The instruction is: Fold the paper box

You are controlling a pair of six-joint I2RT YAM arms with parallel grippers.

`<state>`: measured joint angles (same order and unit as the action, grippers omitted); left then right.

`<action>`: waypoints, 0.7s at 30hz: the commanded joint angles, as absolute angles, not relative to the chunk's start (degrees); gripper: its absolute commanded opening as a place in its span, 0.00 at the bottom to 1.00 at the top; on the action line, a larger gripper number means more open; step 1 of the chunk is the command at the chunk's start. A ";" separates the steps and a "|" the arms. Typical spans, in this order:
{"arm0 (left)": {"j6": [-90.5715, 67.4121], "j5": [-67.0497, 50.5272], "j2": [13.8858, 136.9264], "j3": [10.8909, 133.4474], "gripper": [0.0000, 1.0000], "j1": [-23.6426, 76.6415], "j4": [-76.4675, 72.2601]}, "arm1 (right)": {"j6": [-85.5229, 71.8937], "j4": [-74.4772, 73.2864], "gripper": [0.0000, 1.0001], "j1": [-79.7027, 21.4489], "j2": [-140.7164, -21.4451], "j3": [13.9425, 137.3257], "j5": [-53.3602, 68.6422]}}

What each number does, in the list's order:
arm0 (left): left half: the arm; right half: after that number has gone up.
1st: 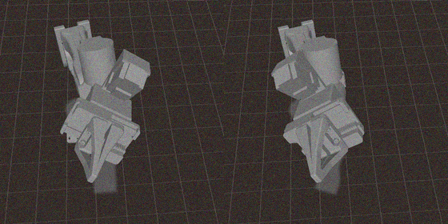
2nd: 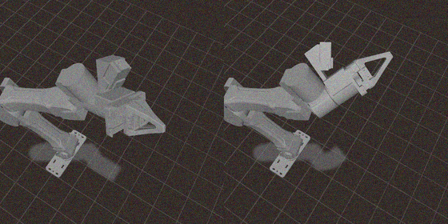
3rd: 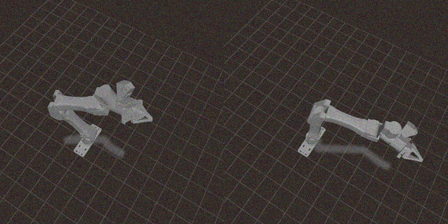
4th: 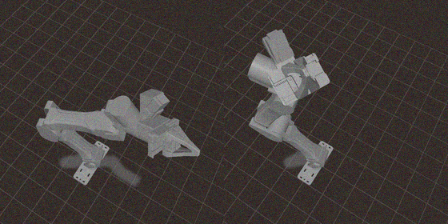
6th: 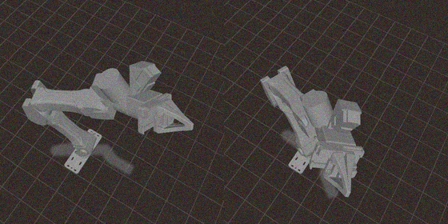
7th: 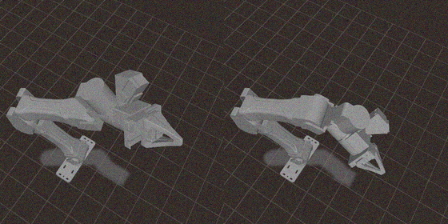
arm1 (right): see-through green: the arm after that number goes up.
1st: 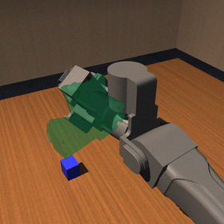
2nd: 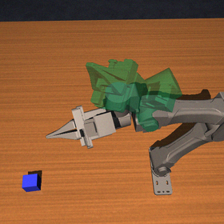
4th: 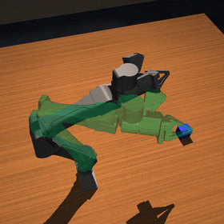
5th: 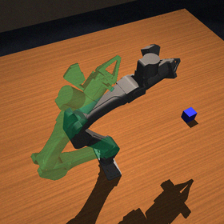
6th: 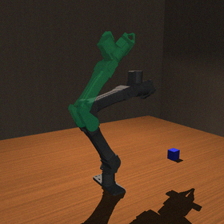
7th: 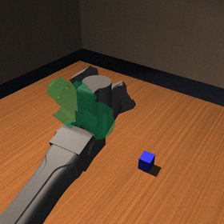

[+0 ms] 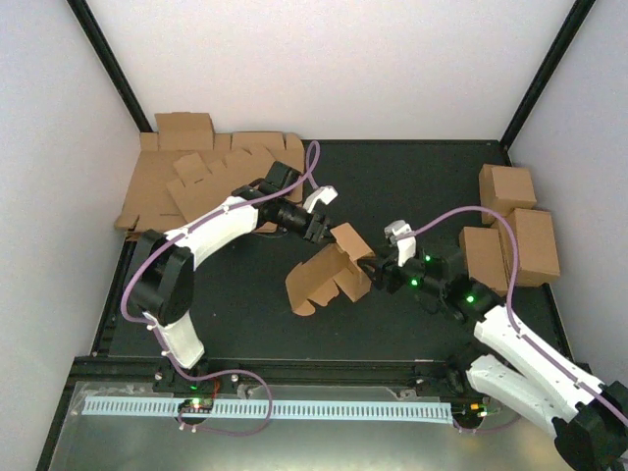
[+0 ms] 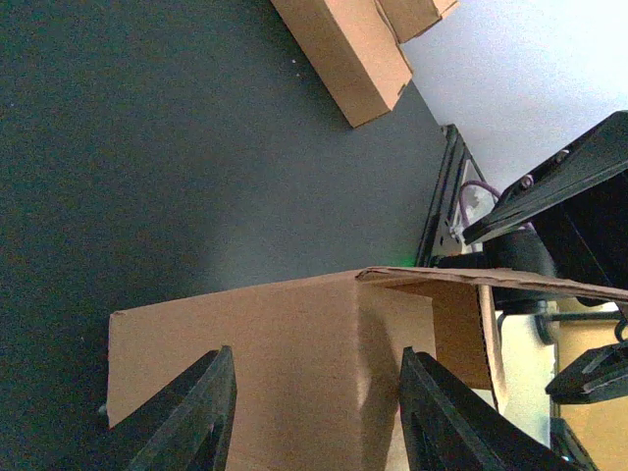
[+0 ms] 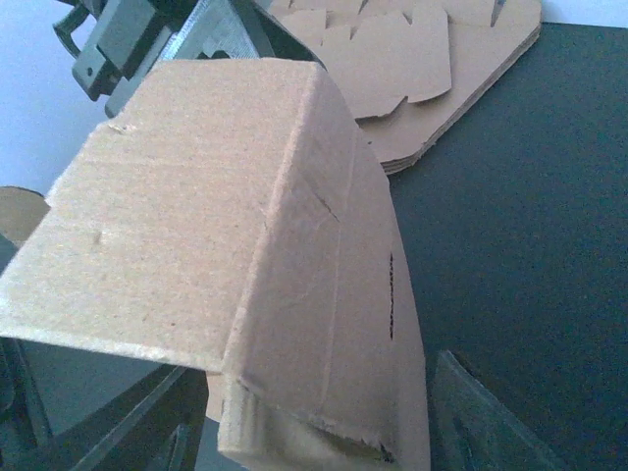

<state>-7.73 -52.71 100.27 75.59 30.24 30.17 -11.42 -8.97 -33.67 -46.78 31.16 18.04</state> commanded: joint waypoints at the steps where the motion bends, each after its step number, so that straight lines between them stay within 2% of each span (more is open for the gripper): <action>1: -7.71 -52.28 100.24 75.68 0.48 30.62 30.25 | -11.90 -10.05 0.68 -33.48 -45.03 31.90 17.71; 7: -7.69 -52.08 99.87 75.33 0.48 30.57 30.15 | -13.15 -7.65 0.80 -33.42 -43.43 31.21 16.34; 15: -7.69 -51.77 99.59 75.04 0.48 30.64 30.22 | -13.02 -4.36 0.85 -33.45 -45.04 33.38 15.82; 21: -8.08 -51.80 99.40 75.15 0.48 30.61 29.93 | -12.50 -3.99 0.90 -33.49 -41.02 32.35 16.94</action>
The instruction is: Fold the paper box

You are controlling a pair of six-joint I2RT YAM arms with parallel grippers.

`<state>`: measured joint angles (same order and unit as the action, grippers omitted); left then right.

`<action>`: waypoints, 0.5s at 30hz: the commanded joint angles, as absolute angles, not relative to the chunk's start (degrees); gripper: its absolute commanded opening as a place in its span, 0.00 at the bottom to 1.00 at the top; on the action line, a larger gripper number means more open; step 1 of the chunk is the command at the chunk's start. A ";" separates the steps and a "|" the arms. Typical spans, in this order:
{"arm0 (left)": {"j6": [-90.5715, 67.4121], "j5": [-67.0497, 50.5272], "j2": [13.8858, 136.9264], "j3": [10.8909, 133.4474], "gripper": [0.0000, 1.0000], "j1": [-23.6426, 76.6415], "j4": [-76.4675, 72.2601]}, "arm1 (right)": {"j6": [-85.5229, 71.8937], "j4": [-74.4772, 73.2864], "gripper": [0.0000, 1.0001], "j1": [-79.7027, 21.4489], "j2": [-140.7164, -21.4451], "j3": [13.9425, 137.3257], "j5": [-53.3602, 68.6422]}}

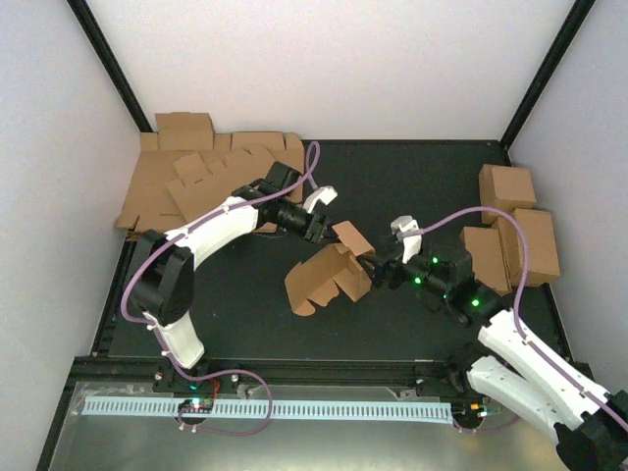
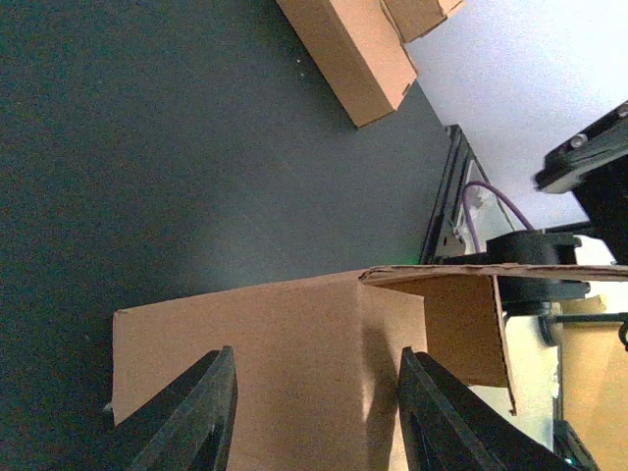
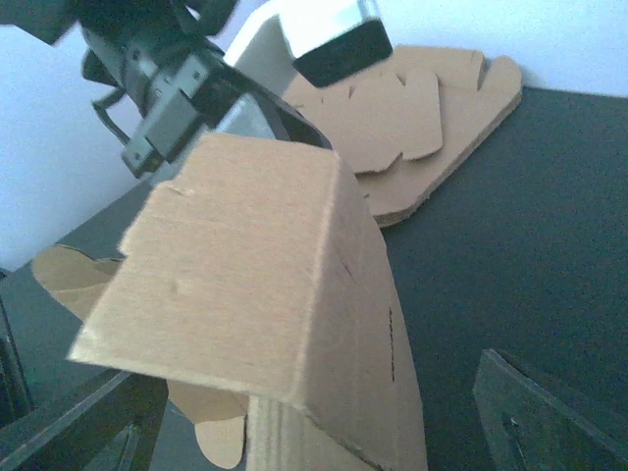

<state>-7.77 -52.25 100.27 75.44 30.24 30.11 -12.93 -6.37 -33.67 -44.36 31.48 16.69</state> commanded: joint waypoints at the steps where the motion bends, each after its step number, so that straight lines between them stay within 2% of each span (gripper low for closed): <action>1: -8.13 -51.75 99.42 75.11 0.48 30.61 29.89 | -12.41 -3.54 0.91 -33.49 -39.59 32.10 17.30; 5: -8.17 -51.72 99.56 75.32 0.48 30.63 29.79 | -12.38 -3.41 0.95 -33.49 -37.18 31.95 18.68; 15: -8.09 -51.43 99.36 75.11 0.48 30.75 29.97 | -13.29 -4.17 0.95 -33.41 -36.06 36.28 17.91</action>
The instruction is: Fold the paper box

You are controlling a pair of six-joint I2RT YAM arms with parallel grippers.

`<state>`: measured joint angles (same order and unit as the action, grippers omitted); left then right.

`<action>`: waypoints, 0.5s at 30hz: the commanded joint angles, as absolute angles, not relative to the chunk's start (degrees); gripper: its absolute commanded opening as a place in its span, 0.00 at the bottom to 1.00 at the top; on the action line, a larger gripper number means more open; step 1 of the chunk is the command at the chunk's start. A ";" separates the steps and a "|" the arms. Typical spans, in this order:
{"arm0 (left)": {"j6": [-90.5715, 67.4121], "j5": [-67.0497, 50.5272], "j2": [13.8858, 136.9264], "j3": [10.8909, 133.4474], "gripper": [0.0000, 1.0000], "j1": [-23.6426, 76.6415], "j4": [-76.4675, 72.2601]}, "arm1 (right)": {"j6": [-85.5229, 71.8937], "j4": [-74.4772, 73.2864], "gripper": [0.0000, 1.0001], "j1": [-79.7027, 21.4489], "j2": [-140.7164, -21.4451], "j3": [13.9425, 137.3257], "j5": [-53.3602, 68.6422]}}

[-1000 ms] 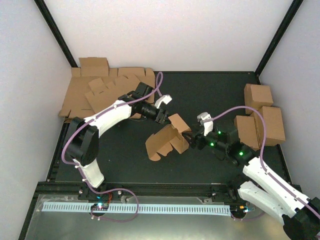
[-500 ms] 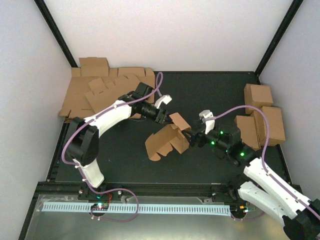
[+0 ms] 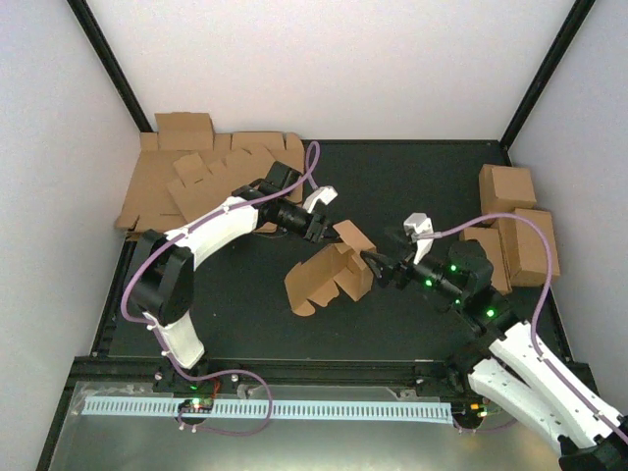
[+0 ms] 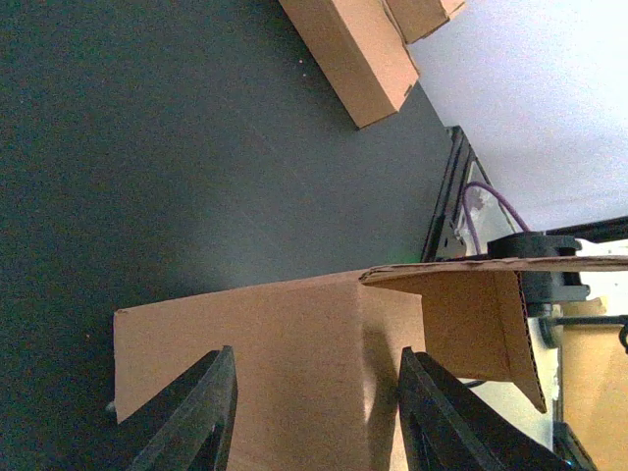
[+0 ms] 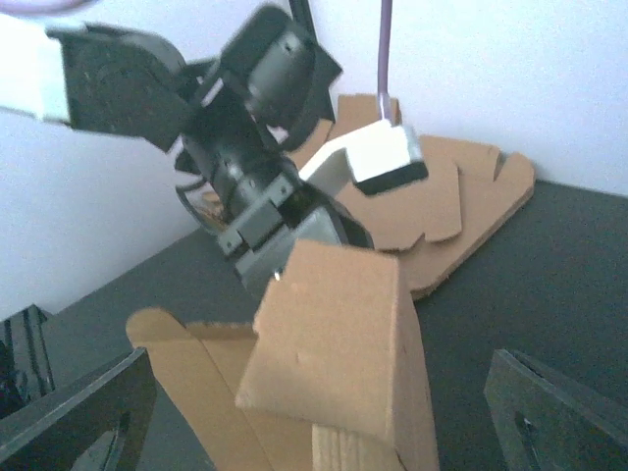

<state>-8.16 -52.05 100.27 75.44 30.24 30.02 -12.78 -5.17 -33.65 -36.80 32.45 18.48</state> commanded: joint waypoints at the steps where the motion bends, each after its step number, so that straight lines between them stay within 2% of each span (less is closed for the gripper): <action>1: -8.09 -51.42 99.32 75.02 0.48 30.69 29.93 | -13.72 -4.33 0.95 -33.40 -36.48 36.93 16.64; 7: -8.24 -51.63 98.61 74.66 0.48 30.71 29.88 | -17.31 -10.63 0.82 -33.42 -43.99 43.32 7.19; 11: -8.43 -51.92 97.77 74.62 0.48 30.73 29.68 | -18.06 -13.09 0.64 -33.42 -49.12 45.92 9.35; 15: -9.28 -52.47 97.14 74.21 0.48 30.70 28.82 | -17.66 -12.46 0.51 -33.45 -51.10 45.02 14.97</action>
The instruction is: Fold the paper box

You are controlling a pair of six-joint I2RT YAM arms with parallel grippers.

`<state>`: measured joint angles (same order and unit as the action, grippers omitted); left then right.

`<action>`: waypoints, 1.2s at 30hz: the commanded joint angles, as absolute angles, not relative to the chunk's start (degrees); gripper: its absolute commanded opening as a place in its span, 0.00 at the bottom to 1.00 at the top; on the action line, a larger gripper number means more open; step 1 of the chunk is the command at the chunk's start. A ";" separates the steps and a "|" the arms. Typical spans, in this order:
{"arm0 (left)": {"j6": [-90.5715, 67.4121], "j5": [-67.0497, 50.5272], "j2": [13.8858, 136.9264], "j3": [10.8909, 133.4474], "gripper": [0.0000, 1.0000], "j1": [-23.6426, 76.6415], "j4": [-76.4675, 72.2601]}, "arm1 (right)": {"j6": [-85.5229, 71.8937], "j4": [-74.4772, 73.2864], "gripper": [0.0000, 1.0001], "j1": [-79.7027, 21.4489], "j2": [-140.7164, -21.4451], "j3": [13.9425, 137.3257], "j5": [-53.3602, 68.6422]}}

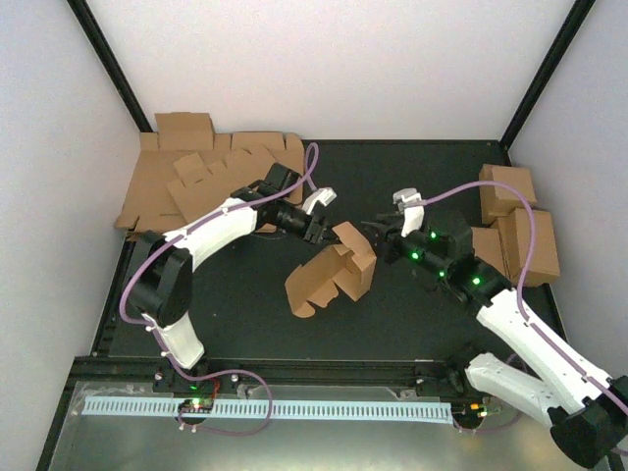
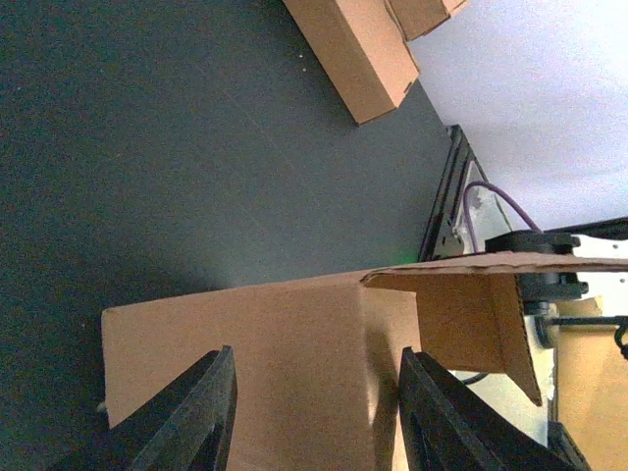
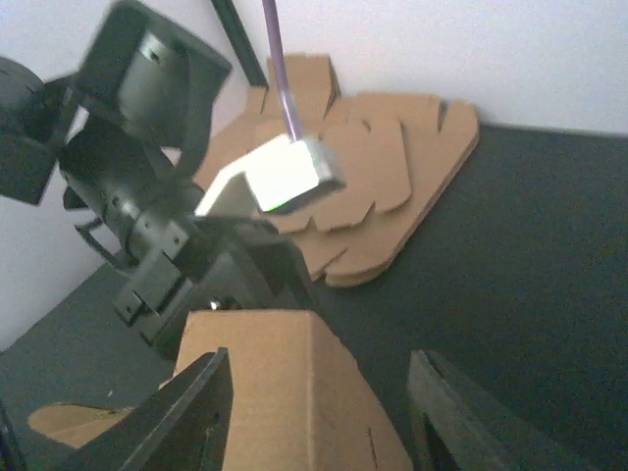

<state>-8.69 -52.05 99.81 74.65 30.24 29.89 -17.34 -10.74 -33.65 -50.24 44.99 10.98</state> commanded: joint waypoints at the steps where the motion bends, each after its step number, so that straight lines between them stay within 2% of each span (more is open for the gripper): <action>1: -9.58 -52.54 96.98 74.06 0.48 30.72 28.33 | -17.36 -12.35 0.49 -33.45 -51.41 44.78 16.66; 7: -11.65 -53.50 95.77 72.91 0.48 30.74 25.40 | -14.34 -14.60 0.46 -33.40 -53.20 44.17 24.27; 9: -12.22 -53.62 95.48 72.56 0.47 30.71 24.78 | -13.55 -15.62 0.46 -33.43 -53.87 43.85 24.56; 16: -12.54 -53.10 95.28 71.66 0.46 30.72 24.51 | -12.21 -15.96 0.36 -33.49 -55.93 42.37 27.07; 25: -12.76 -52.95 95.31 71.46 0.46 30.76 24.38 | -9.93 -17.34 0.35 -33.49 -56.29 42.60 27.47; 26: -12.70 -52.96 95.40 71.46 0.46 30.75 24.36 | -9.65 -17.54 0.37 -33.51 -55.68 42.79 26.71; 28: -12.65 -52.98 95.50 71.46 0.46 30.75 24.55 | -9.27 -17.58 0.54 -33.50 -53.89 43.01 24.35; 29: -12.61 -53.00 95.53 71.41 0.45 30.75 24.59 | -9.05 -17.51 0.58 -33.54 -53.01 43.17 23.08; 36: -12.24 -53.06 95.53 71.19 0.43 30.80 24.79 | -8.88 -18.62 0.58 -33.44 -50.40 46.29 13.05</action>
<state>-12.64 -52.14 97.08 71.42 30.50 25.63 -9.78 -17.23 -33.67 -51.07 43.40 19.94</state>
